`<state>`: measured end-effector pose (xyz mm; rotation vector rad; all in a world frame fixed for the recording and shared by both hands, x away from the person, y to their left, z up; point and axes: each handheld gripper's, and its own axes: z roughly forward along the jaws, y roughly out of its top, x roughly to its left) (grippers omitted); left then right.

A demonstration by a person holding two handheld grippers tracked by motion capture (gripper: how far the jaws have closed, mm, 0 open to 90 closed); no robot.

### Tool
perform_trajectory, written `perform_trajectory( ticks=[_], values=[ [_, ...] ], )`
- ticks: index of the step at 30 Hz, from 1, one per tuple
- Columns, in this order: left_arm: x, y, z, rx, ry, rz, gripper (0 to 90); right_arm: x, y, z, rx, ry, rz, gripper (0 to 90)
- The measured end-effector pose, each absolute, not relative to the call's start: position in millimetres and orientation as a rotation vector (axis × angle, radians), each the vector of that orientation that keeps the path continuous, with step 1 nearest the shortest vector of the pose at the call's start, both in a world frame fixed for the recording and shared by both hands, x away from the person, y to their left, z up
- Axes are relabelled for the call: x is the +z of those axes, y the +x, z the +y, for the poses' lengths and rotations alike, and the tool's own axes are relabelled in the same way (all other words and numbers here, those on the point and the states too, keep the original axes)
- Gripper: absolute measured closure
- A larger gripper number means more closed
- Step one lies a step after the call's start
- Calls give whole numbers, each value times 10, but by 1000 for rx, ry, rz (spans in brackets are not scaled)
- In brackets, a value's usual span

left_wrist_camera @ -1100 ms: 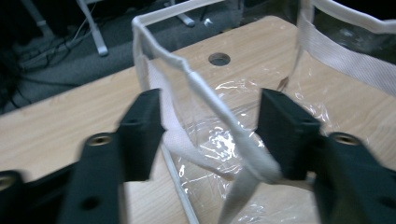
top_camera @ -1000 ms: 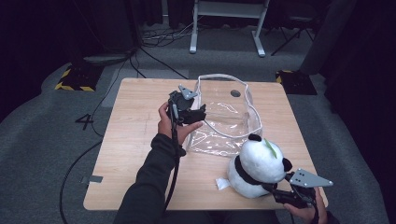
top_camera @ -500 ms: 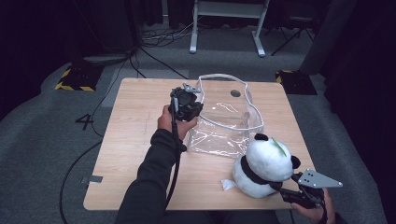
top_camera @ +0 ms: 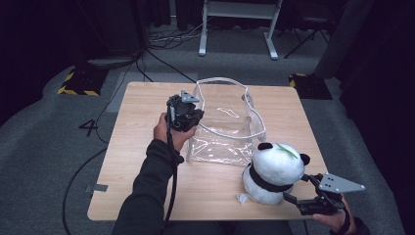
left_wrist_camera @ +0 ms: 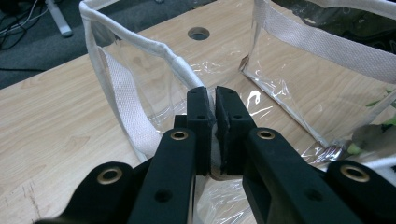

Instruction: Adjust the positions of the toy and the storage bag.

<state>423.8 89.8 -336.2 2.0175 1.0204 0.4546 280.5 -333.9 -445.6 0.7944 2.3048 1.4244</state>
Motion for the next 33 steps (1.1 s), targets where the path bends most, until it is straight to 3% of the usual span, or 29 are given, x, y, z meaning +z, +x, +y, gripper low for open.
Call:
perform_trajectory(
  ticks=[2,3,12,14,15,17,19,33],
  values=[
    [-3362,4237,896,455,2019,1019,848,-4463,2828,-3309,1412,769,2317,99],
    [-3364,4241,887,455,2020,1017,848,-4477,2910,-3278,1394,766,2313,163],
    [-3378,4261,863,443,2015,997,847,-4520,3222,-3207,1405,696,2365,108],
    [-3384,4259,868,441,2011,991,847,-4532,3318,-3198,1393,725,2393,26],
    [-3384,4259,868,441,2011,991,846,-4532,3318,-3198,1393,725,2393,26],
    [-3386,4255,878,440,2008,991,846,-4509,3306,-3269,1420,702,2403,143],
    [-3388,4250,883,441,2006,991,846,-4489,3291,-3308,1440,695,2398,151],
    [-3413,4256,813,429,2006,962,846,-4431,3446,-2998,1393,587,2478,0]
  ],
)
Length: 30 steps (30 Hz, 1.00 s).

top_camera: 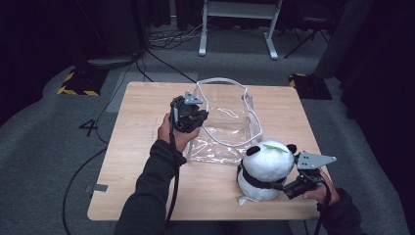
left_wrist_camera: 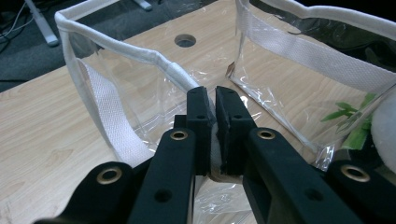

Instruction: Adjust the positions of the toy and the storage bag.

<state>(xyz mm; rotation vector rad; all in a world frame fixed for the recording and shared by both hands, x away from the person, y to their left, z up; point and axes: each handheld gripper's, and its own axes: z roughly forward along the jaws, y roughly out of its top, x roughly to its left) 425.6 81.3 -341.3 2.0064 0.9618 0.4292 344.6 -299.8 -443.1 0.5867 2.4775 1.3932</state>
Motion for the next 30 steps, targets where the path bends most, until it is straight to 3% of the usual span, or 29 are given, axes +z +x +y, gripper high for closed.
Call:
perform_trajectory(
  ticks=[6,9,11,13,16,30],
  values=[
    [-3423,4245,806,429,1999,960,845,-4479,3517,-2905,1387,591,2521,0],
    [-3421,4245,807,434,2002,961,846,-4487,3503,-2910,1373,569,2513,81],
    [-3419,4242,829,439,1999,966,846,-4486,3475,-2929,1371,564,2509,211],
    [-3419,4235,842,443,1993,968,847,-4486,3462,-2938,1373,559,2504,240],
    [-3421,4213,905,448,1978,976,848,-4492,3388,-2989,1383,569,2466,357],
    [-3403,4095,1038,464,1999,963,851,-4469,3233,-3499,1345,718,2371,398]
  ],
)
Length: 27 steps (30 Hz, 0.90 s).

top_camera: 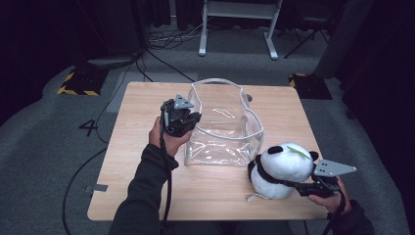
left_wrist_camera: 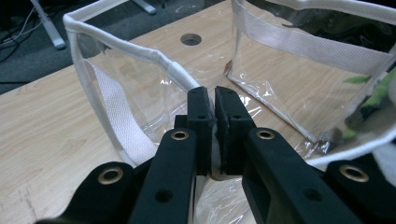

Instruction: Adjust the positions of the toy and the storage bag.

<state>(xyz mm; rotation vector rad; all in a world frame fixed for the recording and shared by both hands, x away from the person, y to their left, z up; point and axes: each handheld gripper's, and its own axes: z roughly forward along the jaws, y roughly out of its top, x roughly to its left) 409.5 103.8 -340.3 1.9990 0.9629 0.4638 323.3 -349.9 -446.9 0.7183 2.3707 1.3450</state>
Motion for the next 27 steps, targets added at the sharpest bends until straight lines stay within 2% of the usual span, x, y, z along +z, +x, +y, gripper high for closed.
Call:
perform_trajectory(
  ticks=[9,19,27],
  values=[
    [-3412,4052,1207,444,1988,964,851,-4462,3277,-3826,1258,881,2242,388],
    [-3445,3964,1207,387,1975,912,850,-4472,3726,-3683,1235,998,2153,368],
    [-3482,3994,1028,367,1957,889,850,-4484,3896,-3563,1236,1040,2119,345]
  ],
)
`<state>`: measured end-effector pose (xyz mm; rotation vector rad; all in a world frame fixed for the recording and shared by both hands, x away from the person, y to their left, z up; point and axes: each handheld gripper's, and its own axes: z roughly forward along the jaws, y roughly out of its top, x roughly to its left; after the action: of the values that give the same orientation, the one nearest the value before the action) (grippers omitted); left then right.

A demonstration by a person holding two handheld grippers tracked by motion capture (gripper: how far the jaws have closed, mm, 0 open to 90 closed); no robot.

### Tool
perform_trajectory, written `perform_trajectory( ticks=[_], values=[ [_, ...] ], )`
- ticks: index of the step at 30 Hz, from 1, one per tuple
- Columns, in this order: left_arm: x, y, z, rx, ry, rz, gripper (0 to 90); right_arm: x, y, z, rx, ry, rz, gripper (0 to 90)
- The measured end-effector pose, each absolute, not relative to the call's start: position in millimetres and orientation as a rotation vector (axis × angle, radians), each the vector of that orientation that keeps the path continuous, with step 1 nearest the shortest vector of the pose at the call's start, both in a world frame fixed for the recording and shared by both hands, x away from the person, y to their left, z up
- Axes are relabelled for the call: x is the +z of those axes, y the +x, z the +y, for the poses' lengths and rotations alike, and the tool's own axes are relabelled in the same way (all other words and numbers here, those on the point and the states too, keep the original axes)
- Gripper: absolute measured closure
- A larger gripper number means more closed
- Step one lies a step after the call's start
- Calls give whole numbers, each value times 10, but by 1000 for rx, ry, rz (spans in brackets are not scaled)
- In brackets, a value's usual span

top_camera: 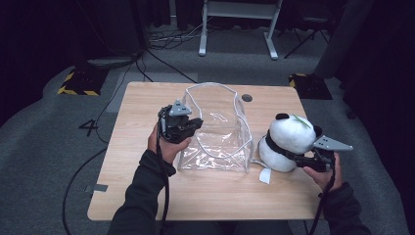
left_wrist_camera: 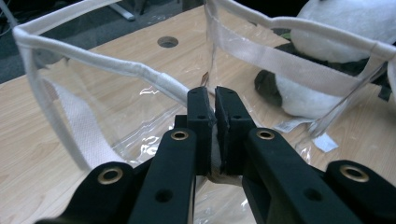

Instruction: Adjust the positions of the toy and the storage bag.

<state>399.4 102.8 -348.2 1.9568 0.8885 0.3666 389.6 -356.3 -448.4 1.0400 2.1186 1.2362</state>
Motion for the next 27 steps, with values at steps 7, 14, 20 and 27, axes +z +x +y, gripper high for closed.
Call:
perform_trajectory(
  ticks=[7,14,20,27],
  values=[
    [-3494,4083,901,345,1923,884,852,-4487,3968,-3516,1224,1054,2097,341],
    [-3440,4145,832,386,1920,892,855,-4485,4006,-3485,1208,1056,2088,324],
    [-3437,4025,1067,431,1936,918,820,-4473,3987,-3495,1203,1055,2108,247],
    [-3456,3888,1212,455,1928,893,617,-4435,3914,-3483,1204,1034,2126,172]
  ],
)
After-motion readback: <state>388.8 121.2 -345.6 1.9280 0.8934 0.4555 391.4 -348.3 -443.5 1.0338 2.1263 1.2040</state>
